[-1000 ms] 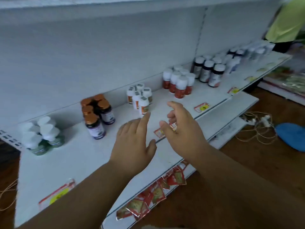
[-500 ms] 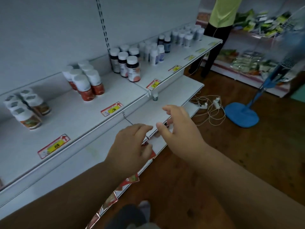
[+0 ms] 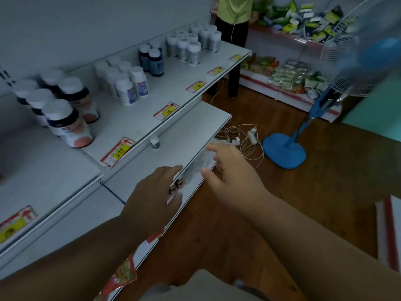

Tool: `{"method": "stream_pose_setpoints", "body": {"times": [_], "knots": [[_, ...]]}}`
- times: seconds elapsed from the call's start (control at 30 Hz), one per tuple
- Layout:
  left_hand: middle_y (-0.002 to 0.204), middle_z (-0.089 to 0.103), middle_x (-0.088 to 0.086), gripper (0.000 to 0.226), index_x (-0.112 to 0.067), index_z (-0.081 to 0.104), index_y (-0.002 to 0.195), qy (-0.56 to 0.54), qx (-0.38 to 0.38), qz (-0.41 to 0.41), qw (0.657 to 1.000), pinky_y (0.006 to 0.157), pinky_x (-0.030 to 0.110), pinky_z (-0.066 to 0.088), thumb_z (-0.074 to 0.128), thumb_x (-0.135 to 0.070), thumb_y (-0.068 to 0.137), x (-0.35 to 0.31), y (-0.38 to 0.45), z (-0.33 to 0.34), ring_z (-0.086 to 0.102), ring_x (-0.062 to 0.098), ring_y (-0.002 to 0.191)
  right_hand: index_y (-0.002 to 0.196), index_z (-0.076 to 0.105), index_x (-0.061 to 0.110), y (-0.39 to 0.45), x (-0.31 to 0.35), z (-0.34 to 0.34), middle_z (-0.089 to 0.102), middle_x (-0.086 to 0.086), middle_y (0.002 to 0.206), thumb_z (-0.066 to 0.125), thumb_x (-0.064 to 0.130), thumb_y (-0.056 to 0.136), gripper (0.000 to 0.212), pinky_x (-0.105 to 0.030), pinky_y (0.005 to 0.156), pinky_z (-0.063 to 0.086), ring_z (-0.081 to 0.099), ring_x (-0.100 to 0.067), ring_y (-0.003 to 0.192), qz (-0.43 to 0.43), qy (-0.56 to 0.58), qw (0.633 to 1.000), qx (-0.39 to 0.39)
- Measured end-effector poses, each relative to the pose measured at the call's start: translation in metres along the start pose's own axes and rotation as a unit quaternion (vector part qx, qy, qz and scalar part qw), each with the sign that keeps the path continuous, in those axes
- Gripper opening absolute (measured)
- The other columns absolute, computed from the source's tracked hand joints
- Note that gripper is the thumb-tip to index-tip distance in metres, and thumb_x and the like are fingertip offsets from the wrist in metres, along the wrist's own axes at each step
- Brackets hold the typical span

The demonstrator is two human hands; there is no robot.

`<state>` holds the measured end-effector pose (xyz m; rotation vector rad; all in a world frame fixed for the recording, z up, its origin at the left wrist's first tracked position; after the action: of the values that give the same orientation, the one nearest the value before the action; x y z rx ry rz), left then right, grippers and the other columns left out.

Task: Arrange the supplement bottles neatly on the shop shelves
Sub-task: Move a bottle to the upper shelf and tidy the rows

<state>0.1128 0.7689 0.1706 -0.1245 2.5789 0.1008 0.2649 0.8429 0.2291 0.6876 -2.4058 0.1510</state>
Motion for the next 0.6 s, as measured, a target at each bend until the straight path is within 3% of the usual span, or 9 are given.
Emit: {"method": "stream_pose_setpoints", "body": {"times": [0.1, 0.2, 0.27, 0.37, 0.6], "knots": [[0.135, 0.055, 0.001, 0.058, -0.022, 0.044, 0.144, 0.006, -0.018, 0.005, 1.0, 0.083, 0.02, 0.04, 0.065, -0.028, 0.09, -0.011, 0.059, 0.011, 0.06, 0.013, 0.105, 0.143, 0.038, 0.036, 0.039, -0.035, -0.015, 0.042, 0.005, 0.141, 0.058, 0.04, 0.096, 0.051, -0.03, 0.091, 0.052, 0.053, -0.012, 0.118, 0.0, 0.0, 1.0, 0.016], [0.147, 0.042, -0.005, 0.061, -0.031, 0.032, 0.148, -0.001, -0.054, -0.022, 0.998, 0.096, 0.03, 0.043, 0.058, -0.037, 0.093, -0.03, 0.123, 0.027, 0.052, 0.014, 0.121, 0.143, 0.038, 0.036, 0.092, -0.079, -0.033, 0.04, 0.005, 0.14, 0.058, 0.039, 0.096, 0.052, -0.035, 0.092, 0.053, 0.055, -0.013, 0.112, -0.022, -0.014, 0.999, 0.039], [0.151, 0.035, -0.007, 0.063, -0.036, 0.025, 0.149, -0.004, -0.073, -0.062, 0.995, 0.1, 0.037, 0.045, 0.055, -0.041, 0.094, -0.037, 0.152, 0.044, 0.048, 0.014, 0.127, 0.143, 0.039, 0.035, 0.126, -0.112, -0.04, 0.041, 0.004, 0.139, 0.06, 0.037, 0.096, 0.052, -0.038, 0.091, 0.055, 0.057, -0.015, 0.107, -0.037, -0.022, 0.998, 0.051], [0.151, 0.034, -0.006, 0.065, -0.037, 0.022, 0.15, 0.016, -0.089, -0.154, 0.984, 0.1, 0.039, 0.046, 0.055, -0.041, 0.094, -0.029, 0.17, 0.061, 0.049, 0.017, 0.127, 0.142, 0.04, 0.035, 0.162, -0.14, -0.023, 0.042, 0.003, 0.138, 0.06, 0.034, 0.095, 0.05, -0.039, 0.09, 0.055, 0.058, -0.016, 0.105, -0.066, -0.018, 0.989, 0.128], [0.149, 0.041, -0.001, 0.067, -0.03, 0.029, 0.15, 0.039, -0.136, -0.282, 0.949, 0.103, 0.041, 0.046, 0.062, -0.035, 0.092, -0.003, 0.193, 0.063, 0.051, 0.022, 0.127, 0.142, 0.038, 0.034, 0.235, -0.15, 0.024, 0.041, 0.004, 0.142, 0.059, 0.035, 0.097, 0.05, -0.031, 0.097, 0.049, 0.051, -0.013, 0.122, -0.12, 0.015, 0.969, 0.217]]}}
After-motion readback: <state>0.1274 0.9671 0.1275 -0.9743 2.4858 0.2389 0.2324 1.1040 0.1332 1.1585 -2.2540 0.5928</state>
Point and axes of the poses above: each hand's wrist, its own y-axis towards the middle knuckle, its own z-axis out of the palm, x = y × z, the point moved 7 cm from there along y, towards the middle knuckle
